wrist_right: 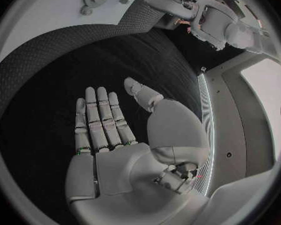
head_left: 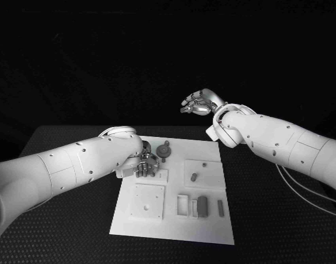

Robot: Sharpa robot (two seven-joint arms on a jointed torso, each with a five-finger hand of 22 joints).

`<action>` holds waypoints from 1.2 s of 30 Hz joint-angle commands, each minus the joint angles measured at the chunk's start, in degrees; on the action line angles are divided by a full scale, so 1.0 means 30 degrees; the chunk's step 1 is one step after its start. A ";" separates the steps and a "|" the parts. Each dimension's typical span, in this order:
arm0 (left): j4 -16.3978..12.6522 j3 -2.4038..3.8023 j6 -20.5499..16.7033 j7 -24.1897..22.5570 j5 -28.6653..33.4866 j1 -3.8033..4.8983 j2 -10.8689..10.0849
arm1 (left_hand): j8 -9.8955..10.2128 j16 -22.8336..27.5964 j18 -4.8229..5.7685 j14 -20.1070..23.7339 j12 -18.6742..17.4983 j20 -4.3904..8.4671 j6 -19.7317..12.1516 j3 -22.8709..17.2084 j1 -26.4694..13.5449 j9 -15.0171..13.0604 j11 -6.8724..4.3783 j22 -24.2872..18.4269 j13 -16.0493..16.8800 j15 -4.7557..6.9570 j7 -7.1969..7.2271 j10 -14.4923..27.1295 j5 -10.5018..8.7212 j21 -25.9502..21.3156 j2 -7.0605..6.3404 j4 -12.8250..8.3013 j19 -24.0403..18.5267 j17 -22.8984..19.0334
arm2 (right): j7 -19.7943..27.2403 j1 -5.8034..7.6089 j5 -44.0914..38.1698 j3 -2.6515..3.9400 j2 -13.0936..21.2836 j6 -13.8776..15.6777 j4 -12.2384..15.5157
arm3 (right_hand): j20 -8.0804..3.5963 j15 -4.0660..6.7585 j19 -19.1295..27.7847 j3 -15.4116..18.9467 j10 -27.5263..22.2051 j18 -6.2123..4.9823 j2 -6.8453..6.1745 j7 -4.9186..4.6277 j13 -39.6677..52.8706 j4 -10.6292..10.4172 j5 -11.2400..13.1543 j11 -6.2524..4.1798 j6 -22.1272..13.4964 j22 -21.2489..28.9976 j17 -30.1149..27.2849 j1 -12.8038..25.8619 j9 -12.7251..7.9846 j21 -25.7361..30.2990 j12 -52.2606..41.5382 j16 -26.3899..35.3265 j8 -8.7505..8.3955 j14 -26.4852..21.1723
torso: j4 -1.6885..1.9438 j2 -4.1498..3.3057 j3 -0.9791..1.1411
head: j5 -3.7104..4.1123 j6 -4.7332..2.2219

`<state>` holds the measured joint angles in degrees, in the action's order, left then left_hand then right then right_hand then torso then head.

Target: Assemble the parts on the task board

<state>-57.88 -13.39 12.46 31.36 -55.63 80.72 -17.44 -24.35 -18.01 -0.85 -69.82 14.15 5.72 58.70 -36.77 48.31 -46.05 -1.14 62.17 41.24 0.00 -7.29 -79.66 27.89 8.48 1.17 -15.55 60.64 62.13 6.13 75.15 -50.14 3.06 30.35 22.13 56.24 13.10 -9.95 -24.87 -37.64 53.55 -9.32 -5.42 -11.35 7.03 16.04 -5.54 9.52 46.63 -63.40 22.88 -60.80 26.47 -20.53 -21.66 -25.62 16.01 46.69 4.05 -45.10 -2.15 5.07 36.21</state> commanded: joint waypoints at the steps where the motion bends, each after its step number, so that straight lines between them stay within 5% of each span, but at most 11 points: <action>1: -0.0068 -0.0096 0.0286 -0.0096 -0.0488 -0.0230 0.0152 | -0.0133 -0.0106 0.0243 -0.0071 0.0089 0.0018 0.1860 -0.0006 -0.0124 -0.0084 -0.0009 0.0025 0.0035 0.0058 0.1742 -0.0124 -0.0019 -0.0061 0.0137 0.0085 0.0095 -0.0039 | 0.0095 0.0007 -0.0009 0.0008 0.0002 -0.0220 0.0007 | -0.0030 -0.0038 0.0066 0.0091 0.0145 0.0213 0.0134 -0.0075 -0.0026 0.0019 0.0034 0.0018 0.0005 -0.0023 0.0032 -0.0047 -0.0023 0.0126 0.0122 0.0105 0.0026 0.0141 | -0.0002 0.0004 0.0007 | 0.0001 0.0029; 36: -0.0937 -0.0096 0.0193 -0.0237 -0.3529 -0.0384 -0.0097 | -0.0264 -0.0841 0.0216 -0.0253 0.0518 0.0179 0.2327 -0.0126 -0.0175 -0.0588 -0.0159 0.0348 0.0285 0.0204 0.1996 -0.0449 0.0714 -0.0016 0.0083 -0.0063 0.0506 -0.0243 | 0.0134 -0.0005 0.0002 0.0008 0.0105 -0.0284 0.0047 | -0.0027 -0.0080 0.0128 0.0132 0.0222 0.0255 0.0127 -0.0072 -0.0192 0.0014 0.0033 0.0024 0.0008 -0.0106 0.0048 -0.0058 -0.0113 0.0251 0.0247 0.0278 0.0059 0.0085 | 0.0014 0.0006 -0.0002 | 0.0002 0.0137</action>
<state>-60.56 -13.40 11.89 31.03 -65.42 80.03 -17.60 -24.75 -20.36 -0.86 -70.33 15.49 6.25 59.46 -36.85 47.40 -47.71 -1.35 63.14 42.01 0.51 -6.96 -80.90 29.67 8.49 0.98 -15.66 61.75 61.46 6.12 75.12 -50.11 3.06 30.64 21.91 56.33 13.10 -9.94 -24.87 -37.64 53.76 -9.33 -5.42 -11.34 6.51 16.04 -5.54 9.73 46.63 -63.65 22.97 -60.80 26.19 -20.07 -21.22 -25.16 16.01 46.69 4.08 -45.09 -2.16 5.08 36.64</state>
